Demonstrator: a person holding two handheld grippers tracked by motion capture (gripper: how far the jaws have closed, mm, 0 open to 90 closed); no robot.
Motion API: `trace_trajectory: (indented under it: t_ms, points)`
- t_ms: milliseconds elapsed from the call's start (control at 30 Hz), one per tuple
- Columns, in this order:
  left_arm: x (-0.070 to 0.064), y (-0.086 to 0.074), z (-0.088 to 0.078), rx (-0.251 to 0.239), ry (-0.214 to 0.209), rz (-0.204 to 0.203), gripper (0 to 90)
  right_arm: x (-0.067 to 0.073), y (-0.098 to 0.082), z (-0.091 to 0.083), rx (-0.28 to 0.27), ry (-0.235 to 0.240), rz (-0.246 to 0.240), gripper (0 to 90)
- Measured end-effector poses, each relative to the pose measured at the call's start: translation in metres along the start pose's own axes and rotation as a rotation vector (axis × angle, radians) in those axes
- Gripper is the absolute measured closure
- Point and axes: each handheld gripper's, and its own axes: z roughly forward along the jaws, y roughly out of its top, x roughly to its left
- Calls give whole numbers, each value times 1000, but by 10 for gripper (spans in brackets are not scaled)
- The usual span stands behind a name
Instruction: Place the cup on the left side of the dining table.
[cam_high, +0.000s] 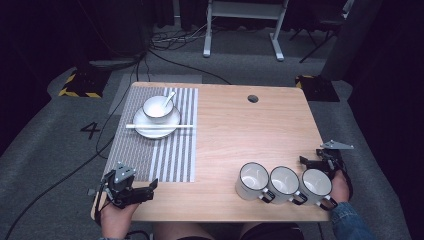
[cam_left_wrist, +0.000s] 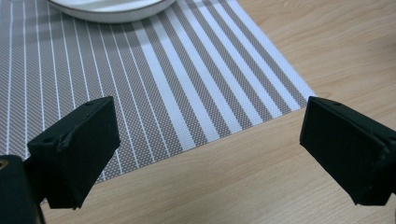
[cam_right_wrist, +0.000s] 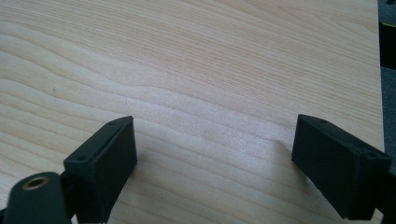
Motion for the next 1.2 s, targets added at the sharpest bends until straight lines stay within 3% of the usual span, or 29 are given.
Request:
trace_trajectory:
  t_ms: [167, 200, 367, 567, 700, 733, 1033, 1200]
  points:
    - [-6, 7, -8, -44, 1, 9, 51, 0, 0, 0, -1, 0, 1, 138]
    - [-10, 11, -13, -72, -8, 24, 51, 0, 0, 0, -1, 0, 0, 138]
    - [-23, 21, -19, -98, -21, 62, 51, 0, 0, 0, -1, 0, 0, 138]
    - [-38, 32, -17, -104, -50, 95, 51, 0, 0, 0, -1, -1, 0, 138]
    - [-45, 38, -13, -88, -67, 134, 52, 0, 0, 0, -3, -2, 1, 139]
    - [-52, 43, -9, -83, -81, 156, 51, 0, 0, 0, -4, -3, -1, 139]
    - [-79, 60, 4, -94, -141, 227, 51, 0, -1, 0, -6, -3, -5, 139]
    - [-109, 72, 12, -87, -166, 320, 51, 1, -1, -1, 3, -4, -1, 140]
